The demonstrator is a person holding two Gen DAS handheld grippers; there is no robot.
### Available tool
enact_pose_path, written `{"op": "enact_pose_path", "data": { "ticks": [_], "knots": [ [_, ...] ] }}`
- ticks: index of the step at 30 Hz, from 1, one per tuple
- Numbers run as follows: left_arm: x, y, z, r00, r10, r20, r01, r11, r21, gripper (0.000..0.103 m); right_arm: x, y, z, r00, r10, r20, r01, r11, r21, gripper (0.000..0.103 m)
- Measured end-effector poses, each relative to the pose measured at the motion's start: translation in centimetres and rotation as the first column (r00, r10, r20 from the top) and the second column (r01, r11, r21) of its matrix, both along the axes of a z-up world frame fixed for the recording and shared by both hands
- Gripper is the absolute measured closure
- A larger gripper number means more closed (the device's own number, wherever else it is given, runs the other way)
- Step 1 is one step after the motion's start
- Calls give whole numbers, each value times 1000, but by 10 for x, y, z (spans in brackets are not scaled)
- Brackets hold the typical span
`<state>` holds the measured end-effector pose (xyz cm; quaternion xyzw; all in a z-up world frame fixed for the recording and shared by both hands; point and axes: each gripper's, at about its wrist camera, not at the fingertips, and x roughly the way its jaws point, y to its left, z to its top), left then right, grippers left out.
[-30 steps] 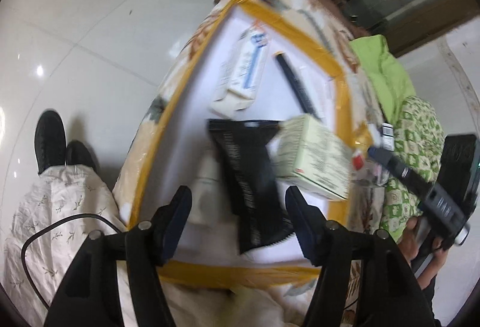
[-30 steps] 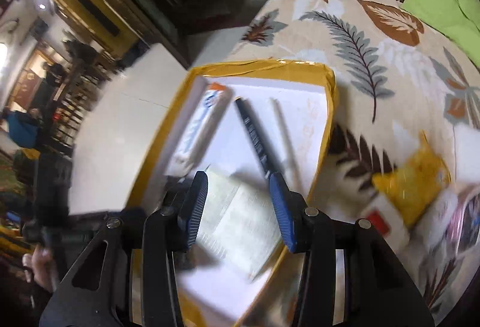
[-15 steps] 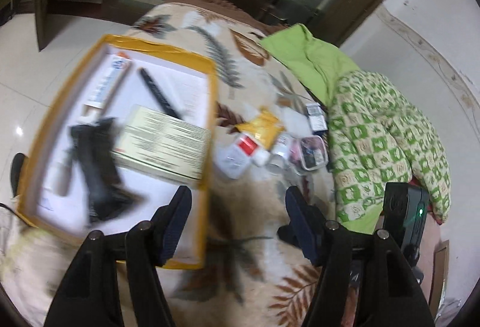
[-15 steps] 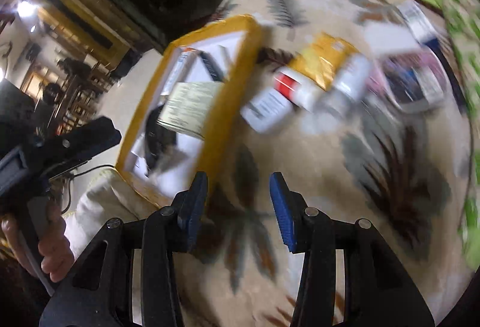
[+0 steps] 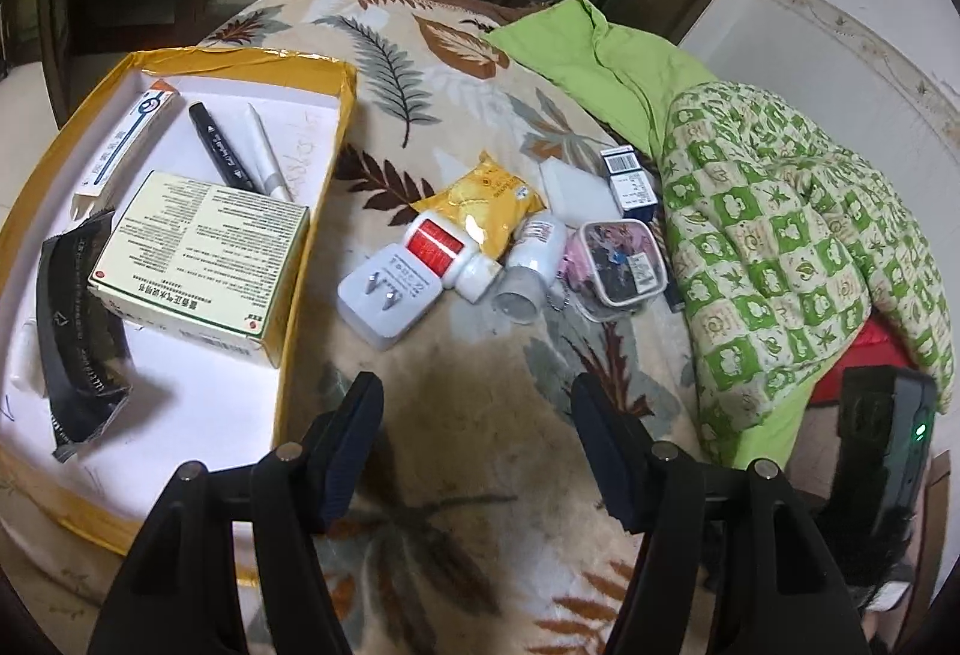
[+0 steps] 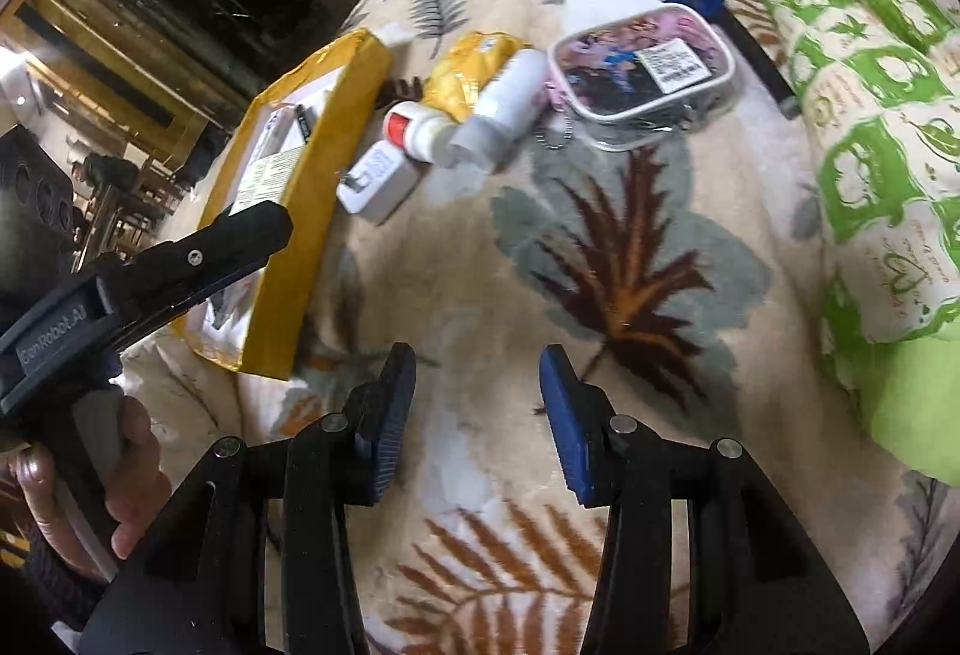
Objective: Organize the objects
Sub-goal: 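Withdraw both open tools from the tray back toward the item pile, then grasp the white plug adapter with the left tool while the right tool grasps the large white bottle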
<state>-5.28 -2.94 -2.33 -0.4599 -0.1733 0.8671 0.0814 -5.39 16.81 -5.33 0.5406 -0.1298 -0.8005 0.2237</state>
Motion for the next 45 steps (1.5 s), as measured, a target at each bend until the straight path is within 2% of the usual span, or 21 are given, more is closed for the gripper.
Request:
{"op": "enact_pose_path", "data": {
  "ticks": [5, 9, 17, 22, 30, 32, 34, 41, 43, 45],
  "knots": [
    [3, -7, -9, 999, 31, 9, -31, 999, 11, 38, -7, 5, -6, 1000, -10, 3, 10, 1000, 26, 60],
    [5, -1, -7, 1000, 7, -13, -8, 1000, -26, 38, -12, 8, -11, 999, -31, 16, 30, 999, 31, 60],
    [5, -9, -8, 1000, 30, 1, -30, 999, 12, 38, -18, 10, -10, 999, -50, 16, 49, 998, 42, 60],
    [5, -9, -9, 1000, 9, 8, -10, 999, 47, 38, -15, 14, -2, 998, -52, -16, 53, 998, 29, 60],
    [4, -11, -7, 1000, 6, 4, -6, 998, 64, 38, -28, 13, -2, 999, -47, -18, 47, 998, 27, 60],
    [5, -11, -6, 1000, 3, -1, -3, 998, 70, 38, -37, 14, 3, 996, -77, -39, 78, 996, 34, 60],
    [4, -11, -5, 1000, -1, -3, 2, 998, 69, 38, -49, 18, 5, 993, -112, -38, 112, 994, -5, 60],
    [4, -15, -4, 1000, 5, -11, -4, 996, 88, 38, -106, 37, 10, 960, -276, -54, 274, 961, -45, 60],
    [4, -15, -4, 1000, 7, -18, -5, 996, 87, 38, -118, 37, 11, 957, -287, -51, 285, 958, -42, 60],
    [4, -16, -2, 999, 15, -28, -12, 996, 84, 38, -123, 25, 15, 966, -252, -56, 248, 966, -71, 60]
  ]
}}
